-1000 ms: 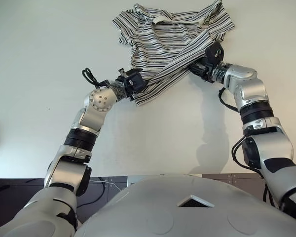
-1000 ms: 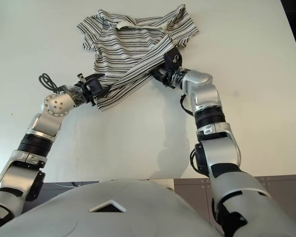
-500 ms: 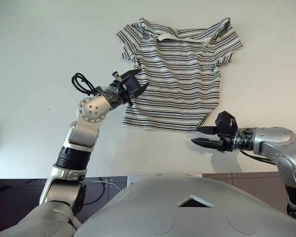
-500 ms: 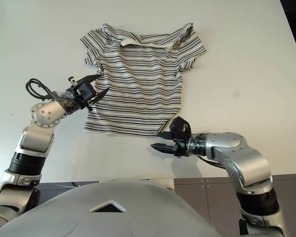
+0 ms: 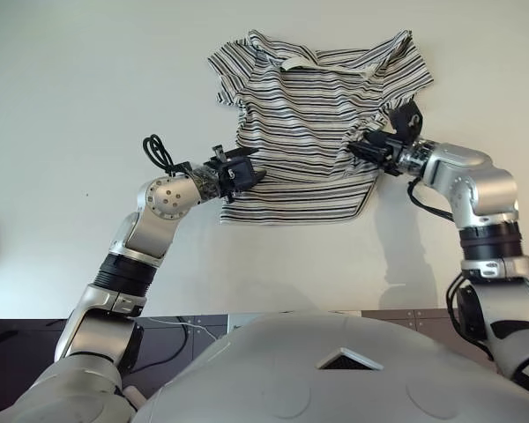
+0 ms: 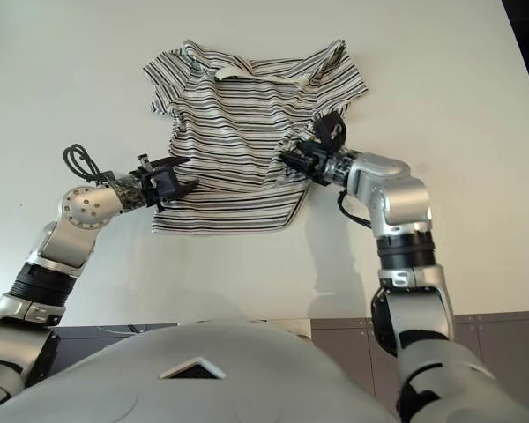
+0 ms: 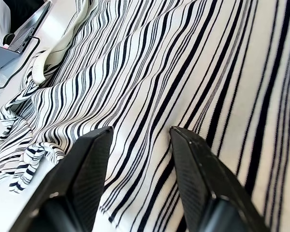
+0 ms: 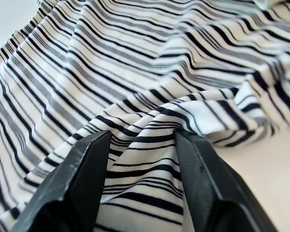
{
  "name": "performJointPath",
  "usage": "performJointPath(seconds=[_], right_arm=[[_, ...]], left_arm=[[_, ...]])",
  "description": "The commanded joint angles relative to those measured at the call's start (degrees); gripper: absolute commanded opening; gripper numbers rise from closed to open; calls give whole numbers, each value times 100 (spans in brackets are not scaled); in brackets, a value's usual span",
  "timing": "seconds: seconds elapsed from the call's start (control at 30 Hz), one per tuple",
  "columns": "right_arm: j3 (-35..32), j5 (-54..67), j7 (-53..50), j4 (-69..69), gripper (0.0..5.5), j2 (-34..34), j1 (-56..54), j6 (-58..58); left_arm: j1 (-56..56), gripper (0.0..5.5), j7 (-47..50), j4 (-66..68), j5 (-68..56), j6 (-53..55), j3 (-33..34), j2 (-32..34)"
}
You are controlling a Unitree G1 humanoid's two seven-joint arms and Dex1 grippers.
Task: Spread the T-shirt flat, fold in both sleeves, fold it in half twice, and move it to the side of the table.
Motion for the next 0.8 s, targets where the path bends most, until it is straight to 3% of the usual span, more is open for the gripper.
performJointPath(seconds=[0.03,0.13,0.23,0.27,0.37,0.5,0.8], right_arm=[[291,-760,-901,2501,237,1034,-1155,-1086],[-514,-347,-1328,2868,237,1284,-1509,-1788],[-1414,383,-1173,1745,237,941,-828,-1498],[-1539,587,-1052,794,237,755,-247,-1190],[-1157,476,-754,-1588,237,84,1373,-690],[-78,-459,-653,-2724,237,-439,2440,-863],[195,-823,-872,-2639,237,-231,2200,-833]], left_arm=[[-76,217,-40,702,376,46,-167,170],[-300,217,277,1085,516,-91,-107,151],[-400,217,646,1309,598,-122,-4,81],[-341,217,712,1301,608,-113,4,64],[-116,217,860,1215,622,-64,27,74],[-169,217,900,1274,664,-75,-41,72],[-372,217,910,1529,751,-180,-151,55]])
